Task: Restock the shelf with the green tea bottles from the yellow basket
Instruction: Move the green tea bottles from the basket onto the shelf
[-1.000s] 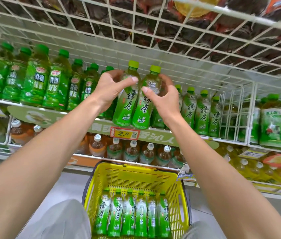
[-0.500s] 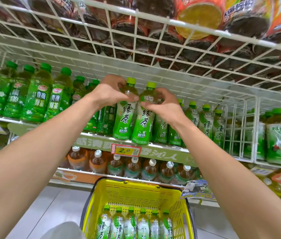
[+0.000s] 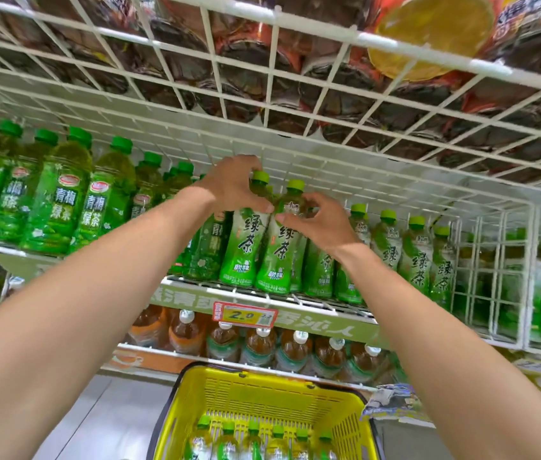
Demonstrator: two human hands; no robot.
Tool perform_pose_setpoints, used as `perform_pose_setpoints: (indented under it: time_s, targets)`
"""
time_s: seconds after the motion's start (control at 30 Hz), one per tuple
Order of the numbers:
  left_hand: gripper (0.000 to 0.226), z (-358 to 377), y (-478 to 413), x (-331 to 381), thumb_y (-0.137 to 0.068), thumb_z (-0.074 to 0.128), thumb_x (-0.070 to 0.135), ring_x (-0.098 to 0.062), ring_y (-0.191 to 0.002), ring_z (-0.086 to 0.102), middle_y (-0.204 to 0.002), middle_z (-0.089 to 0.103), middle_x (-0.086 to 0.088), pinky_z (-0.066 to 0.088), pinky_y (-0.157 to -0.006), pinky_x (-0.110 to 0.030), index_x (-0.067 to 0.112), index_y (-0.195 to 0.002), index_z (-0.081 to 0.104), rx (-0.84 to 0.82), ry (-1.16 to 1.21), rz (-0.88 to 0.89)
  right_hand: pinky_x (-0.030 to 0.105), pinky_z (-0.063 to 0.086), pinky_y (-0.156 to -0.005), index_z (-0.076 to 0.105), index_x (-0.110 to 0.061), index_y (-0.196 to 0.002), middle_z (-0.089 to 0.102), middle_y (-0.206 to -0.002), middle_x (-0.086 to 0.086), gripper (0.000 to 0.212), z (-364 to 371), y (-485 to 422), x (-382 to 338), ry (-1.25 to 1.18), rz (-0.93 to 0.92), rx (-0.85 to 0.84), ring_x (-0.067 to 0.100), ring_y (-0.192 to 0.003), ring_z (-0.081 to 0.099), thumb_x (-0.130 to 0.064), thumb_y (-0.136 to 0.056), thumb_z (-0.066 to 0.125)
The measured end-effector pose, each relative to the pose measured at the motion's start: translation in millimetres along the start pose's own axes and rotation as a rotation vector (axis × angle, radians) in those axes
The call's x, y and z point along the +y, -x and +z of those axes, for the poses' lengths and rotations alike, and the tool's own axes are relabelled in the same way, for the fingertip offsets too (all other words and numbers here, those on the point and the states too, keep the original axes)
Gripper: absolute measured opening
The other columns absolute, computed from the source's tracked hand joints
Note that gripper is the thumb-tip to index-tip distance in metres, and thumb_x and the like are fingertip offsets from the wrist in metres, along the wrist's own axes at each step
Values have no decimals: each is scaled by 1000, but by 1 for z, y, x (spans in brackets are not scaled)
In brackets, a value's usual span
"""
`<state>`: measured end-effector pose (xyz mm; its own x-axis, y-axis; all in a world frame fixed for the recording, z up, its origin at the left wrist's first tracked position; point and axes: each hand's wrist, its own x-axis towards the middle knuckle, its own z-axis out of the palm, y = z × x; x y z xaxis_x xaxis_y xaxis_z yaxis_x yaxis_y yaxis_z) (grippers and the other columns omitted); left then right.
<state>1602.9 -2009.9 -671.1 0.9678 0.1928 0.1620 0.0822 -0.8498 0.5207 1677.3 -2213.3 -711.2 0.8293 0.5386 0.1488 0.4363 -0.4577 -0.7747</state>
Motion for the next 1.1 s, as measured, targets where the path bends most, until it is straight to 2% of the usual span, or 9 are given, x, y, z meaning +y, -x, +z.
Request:
perform_pose_setpoints:
  time_s: [0.2,0.4,0.57,0.67,0.77,0.83,0.93,1.0,1.1]
  targets:
    - [68,-7,-19,-9,-62,90,55,-24,-95,57,-99,59,-1,41,-64,-32,15,-107,60,-99,-142,-56,29,51,-97,49,-17,-144,60,-122,-9,95,2,-20,-3,54,-50,-28,12,-112,61,-41,-65,95]
    - [75,-8,-25,-12,-62,90,56,-23,-97,57,-108,59,-3,49,-77,-34,14,-115,56,-153,-170,-66,21,46,-83,50,-19,-144,62,-120,-5,93,-1,-37,-8,134,-43,-116,13,-109,61,-36,-65,95]
    - [62,-7,-19,-5,-69,87,52,-23,-91,57,-102,59,-5,46,-68,-34,13,-106,55,-156,-219,-69,27,48,-88,45,-17,-149,60,-122,-1,97,-2,-34,-15,174,-11,-137,19,-115,60,-39,-67,93]
    - [49,-1,-3,1,-81,79,47,-29,-98,59,-103,57,-7,42,-66,-35,12,-105,53,-68,-223,-43,34,46,-103,27,-13,-159,54,-143,10,108,-2,-24,-22,217,6,-141,27,-130,54,-40,-75,89]
    - [49,2,21,15,-92,68,45,-36,-115,56,-127,55,-16,49,-94,-45,9,-122,52,15,-227,-44,43,44,-111,18,-15,-161,45,-154,13,99,-3,-6,-37,362,-22,-90,33,-137,48,-48,-87,75]
    - [50,0,40,27,-96,61,46,-34,-119,56,-135,53,-14,49,-100,-45,12,-131,49,-22,-237,-44,48,42,-113,18,-18,-161,37,-160,12,93,-9,9,-48,505,-48,-83,35,-142,42,-56,-91,65]
    - [39,-2,69,44,-101,52,42,-24,-108,63,-126,61,-7,52,-97,-42,13,-127,58,-132,-357,-10,51,36,-117,22,-25,-160,29,-165,8,84,-19,38,-60,660,-68,-112,33,-148,34,-68,-93,50]
    - [40,0,87,55,-100,49,51,-22,-96,65,-114,65,-4,56,-88,-41,16,-111,63,-118,-453,31,51,43,-110,35,-22,-152,42,-155,13,72,-23,60,-64,764,-93,-130,35,-138,46,-66,-96,46]
    - [53,6,113,67,-96,48,63,-27,-109,57,-123,58,-6,53,-87,-42,18,-121,55,-95,-620,58,48,52,-95,48,-14,-139,59,-133,15,64,-25,93,-67,919,-125,-118,36,-119,59,-64,-99,44]
